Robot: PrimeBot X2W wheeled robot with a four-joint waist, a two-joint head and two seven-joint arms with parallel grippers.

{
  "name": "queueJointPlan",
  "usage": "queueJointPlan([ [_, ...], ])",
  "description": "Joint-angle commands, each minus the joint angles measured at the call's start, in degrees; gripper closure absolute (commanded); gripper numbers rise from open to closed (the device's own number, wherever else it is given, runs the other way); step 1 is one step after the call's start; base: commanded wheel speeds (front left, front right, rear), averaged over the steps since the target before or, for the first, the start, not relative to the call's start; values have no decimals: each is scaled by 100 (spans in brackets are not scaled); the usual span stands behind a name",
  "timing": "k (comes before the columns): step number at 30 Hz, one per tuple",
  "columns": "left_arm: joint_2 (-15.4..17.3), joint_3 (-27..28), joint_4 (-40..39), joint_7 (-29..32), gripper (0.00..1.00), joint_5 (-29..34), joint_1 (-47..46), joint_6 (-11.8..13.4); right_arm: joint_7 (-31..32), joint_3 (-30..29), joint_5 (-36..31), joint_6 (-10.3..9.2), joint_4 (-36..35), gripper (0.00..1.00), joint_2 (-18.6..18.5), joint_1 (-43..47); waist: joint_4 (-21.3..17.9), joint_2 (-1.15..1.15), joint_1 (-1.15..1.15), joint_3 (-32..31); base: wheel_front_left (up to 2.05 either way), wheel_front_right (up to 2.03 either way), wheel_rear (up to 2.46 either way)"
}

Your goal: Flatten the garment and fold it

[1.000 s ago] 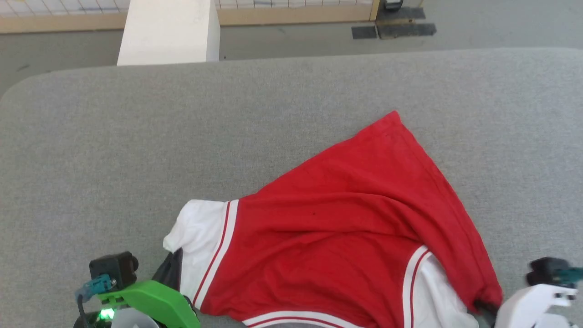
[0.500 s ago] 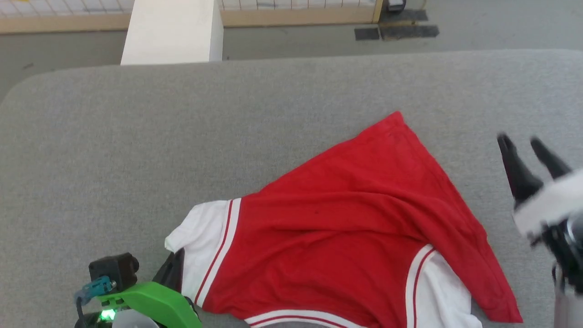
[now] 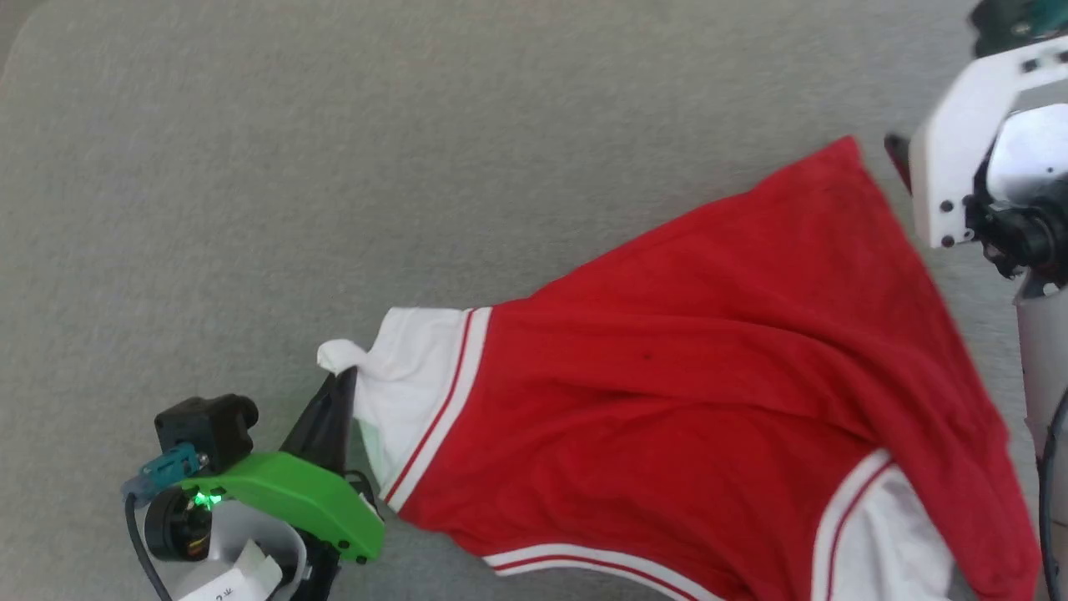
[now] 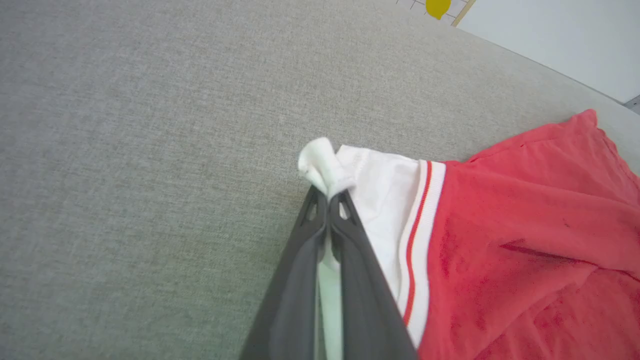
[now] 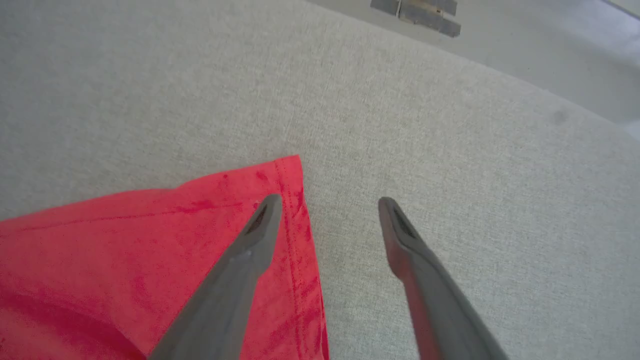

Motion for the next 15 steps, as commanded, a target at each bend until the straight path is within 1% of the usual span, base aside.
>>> queueJointPlan([
  [1, -45, 1, -28, -28, 100, 56, -107, -38, 310, 183, -64, -6, 135, 0, -102, -116, 563, 0, 0, 562, 0, 0, 0],
  [5, -108, -41, -21, -56, 100, 54, -186, -76, 1010, 631, -155, -6, 328, 0, -398, -253, 720, 0, 0, 707, 0, 0, 0],
  [9, -162, -66, 19, -89, 100, 43, -218, -93, 1453, 828, -71, -6, 401, 0, -491, -142, 767, 0, 0, 773, 0, 0, 0],
  [12, -171, -52, 58, -112, 100, 23, -223, -102, 1676, 869, 66, -6, 369, 0, -529, -33, 745, 0, 0, 788, 0, 0, 0],
  [13, -161, -42, 79, -121, 100, 17, -225, -113, 1685, 834, 111, -6, 338, 13, -511, -16, 717, 0, 0, 785, 0, 0, 0],
  [14, -154, -35, 96, -125, 100, 13, -228, -120, 1669, 818, 135, -6, 309, 82, -505, -8, 696, 0, 0, 779, 0, 0, 0],
  [15, -142, -28, 115, -128, 100, 11, -232, -128, 1636, 794, 159, -6, 274, 100, -490, 0, 662, 0, 0, 760, 0, 0, 0],
])
